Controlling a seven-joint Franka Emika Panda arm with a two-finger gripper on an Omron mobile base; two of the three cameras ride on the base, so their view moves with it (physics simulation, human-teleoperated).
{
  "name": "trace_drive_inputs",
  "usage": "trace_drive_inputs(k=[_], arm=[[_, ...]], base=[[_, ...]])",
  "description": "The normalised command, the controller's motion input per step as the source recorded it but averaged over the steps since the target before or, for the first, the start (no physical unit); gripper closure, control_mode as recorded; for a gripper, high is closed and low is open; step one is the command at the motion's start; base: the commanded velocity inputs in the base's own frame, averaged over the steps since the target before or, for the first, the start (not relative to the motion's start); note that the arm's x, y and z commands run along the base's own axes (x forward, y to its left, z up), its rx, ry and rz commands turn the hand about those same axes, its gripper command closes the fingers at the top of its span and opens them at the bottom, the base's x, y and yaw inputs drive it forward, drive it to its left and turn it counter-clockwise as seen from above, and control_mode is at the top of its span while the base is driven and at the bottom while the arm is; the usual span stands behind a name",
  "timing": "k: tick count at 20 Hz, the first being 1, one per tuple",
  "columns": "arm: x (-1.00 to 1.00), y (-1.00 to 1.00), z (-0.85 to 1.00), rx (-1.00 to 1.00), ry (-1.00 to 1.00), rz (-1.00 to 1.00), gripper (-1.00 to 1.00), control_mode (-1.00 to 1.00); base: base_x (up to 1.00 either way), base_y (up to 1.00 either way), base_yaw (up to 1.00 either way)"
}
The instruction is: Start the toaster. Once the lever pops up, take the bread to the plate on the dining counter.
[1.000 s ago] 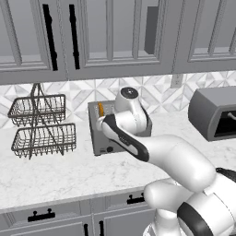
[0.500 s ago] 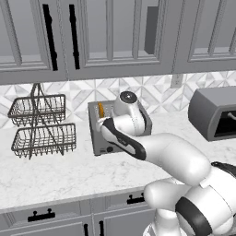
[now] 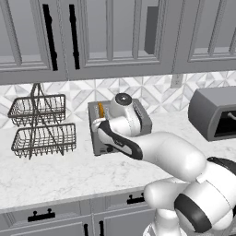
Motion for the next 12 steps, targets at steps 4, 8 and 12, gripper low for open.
trace_drive_inputs(k=[4,8,12], arm=[[0.0,0.0,-0.13,0.0,0.0,0.0,1.0,-1.0],[0.0,-0.05,-0.07,0.0,0.0,0.0,1.0,-1.0],[0.06,-0.1,0.0,0.0,0.0,0.0,1.0,-1.0]], base=[[0.0,0.0,0.0],[0.0,0.0,0.0],[0.0,0.0,0.0]])
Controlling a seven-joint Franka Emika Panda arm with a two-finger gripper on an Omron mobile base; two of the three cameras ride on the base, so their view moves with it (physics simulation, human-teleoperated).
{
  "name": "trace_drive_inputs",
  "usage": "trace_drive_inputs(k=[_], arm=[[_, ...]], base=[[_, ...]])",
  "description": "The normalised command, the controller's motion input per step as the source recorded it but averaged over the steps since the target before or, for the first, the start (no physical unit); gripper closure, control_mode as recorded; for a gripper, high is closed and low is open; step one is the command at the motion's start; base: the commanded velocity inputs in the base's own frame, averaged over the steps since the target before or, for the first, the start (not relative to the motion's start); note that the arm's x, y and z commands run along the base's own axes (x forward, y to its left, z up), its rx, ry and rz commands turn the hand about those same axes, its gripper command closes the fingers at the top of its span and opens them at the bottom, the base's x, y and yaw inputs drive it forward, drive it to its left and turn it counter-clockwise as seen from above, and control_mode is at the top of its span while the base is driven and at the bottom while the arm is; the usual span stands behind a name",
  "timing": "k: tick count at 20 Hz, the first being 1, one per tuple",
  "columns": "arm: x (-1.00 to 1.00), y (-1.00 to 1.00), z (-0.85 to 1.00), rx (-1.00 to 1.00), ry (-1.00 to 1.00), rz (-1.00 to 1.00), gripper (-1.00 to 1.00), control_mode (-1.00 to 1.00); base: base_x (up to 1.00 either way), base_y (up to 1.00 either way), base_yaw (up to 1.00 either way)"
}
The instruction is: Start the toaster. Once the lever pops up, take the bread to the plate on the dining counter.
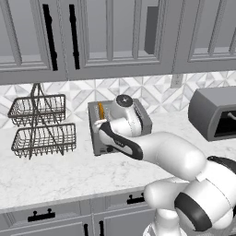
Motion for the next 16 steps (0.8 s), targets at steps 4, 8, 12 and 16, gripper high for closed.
trace_drive_inputs(k=[4,8,12,16], arm=[[0.06,-0.02,-0.07,0.0,0.0,0.0,1.0,-1.0],[0.05,0.0,-0.1,0.0,0.0,0.0,1.0,-1.0],[0.11,0.0,-0.21,0.0,0.0,0.0,1.0,-1.0],[0.1,0.0,-0.17,0.0,0.0,0.0,1.0,-1.0]], base=[[0.0,0.0,0.0],[0.0,0.0,0.0],[0.0,0.0,0.0],[0.0,0.0,0.0]])
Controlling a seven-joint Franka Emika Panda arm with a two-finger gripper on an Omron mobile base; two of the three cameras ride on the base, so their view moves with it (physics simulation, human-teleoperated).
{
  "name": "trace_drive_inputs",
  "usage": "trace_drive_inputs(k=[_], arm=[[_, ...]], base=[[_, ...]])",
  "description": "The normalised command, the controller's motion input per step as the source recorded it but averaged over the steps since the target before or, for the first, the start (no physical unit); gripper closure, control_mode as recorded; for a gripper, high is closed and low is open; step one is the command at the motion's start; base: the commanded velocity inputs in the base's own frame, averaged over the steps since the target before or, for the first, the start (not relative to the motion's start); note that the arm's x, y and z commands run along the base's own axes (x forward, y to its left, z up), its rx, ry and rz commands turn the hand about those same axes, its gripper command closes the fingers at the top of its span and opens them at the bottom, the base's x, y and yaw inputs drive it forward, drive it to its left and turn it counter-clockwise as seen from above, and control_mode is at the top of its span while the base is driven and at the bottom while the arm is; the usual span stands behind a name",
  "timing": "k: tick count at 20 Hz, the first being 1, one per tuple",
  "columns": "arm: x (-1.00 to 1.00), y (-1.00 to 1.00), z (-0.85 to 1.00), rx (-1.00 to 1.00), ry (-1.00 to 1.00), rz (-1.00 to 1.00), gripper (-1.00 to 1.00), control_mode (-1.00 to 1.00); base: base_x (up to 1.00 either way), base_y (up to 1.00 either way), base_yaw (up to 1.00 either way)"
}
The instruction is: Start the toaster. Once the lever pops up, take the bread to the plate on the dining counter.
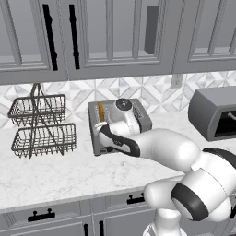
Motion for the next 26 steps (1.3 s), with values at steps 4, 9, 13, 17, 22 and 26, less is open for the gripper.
trace_drive_inputs(k=[4,9,13,17,22,26], arm=[[0.04,0.0,-0.22,0.0,0.0,0.0,1.0,-1.0],[0.0,0.0,-0.2,0.0,0.0,0.0,1.0,-1.0],[0.0,0.0,-0.21,0.0,0.0,0.0,1.0,-1.0],[0.0,0.0,-0.31,0.0,0.0,0.0,1.0,-1.0],[0.0,0.0,-0.41,0.0,0.0,0.0,1.0,-1.0],[-0.01,0.0,-0.45,0.0,0.0,0.0,1.0,-1.0]], base=[[0.0,0.0,0.0],[0.0,0.0,0.0],[0.0,0.0,0.0],[0.0,0.0,0.0],[0.0,0.0,0.0],[0.0,0.0,0.0]])
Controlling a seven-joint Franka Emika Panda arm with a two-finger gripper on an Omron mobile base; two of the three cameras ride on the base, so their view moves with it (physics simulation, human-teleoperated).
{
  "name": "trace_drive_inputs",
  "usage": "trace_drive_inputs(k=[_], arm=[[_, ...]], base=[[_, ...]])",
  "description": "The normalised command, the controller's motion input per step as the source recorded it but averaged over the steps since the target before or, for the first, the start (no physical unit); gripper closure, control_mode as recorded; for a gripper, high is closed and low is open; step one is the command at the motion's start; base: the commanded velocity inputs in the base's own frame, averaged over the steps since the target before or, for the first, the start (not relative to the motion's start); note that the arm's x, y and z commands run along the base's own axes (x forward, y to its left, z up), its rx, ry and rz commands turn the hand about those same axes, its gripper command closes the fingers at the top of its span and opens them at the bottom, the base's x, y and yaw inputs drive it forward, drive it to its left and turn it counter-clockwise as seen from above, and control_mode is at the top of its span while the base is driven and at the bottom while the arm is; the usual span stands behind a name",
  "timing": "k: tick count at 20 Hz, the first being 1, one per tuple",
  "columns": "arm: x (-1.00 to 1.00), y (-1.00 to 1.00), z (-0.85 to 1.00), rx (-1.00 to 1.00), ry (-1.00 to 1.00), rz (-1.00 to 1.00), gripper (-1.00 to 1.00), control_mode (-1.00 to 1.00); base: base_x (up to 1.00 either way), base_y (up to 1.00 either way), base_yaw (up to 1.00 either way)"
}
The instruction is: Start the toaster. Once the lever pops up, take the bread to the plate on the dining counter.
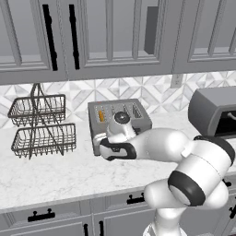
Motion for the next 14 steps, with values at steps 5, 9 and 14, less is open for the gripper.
trace_drive_inputs(k=[5,9,14], arm=[[-0.16,0.0,-0.54,0.0,0.0,0.0,1.0,-1.0],[-0.32,0.0,-0.11,0.0,-0.03,0.0,1.0,-1.0],[-0.3,0.0,0.37,0.0,-0.14,0.0,1.0,-1.0]], base=[[0.0,0.0,0.0],[0.0,0.0,0.0],[0.0,0.0,0.0]])
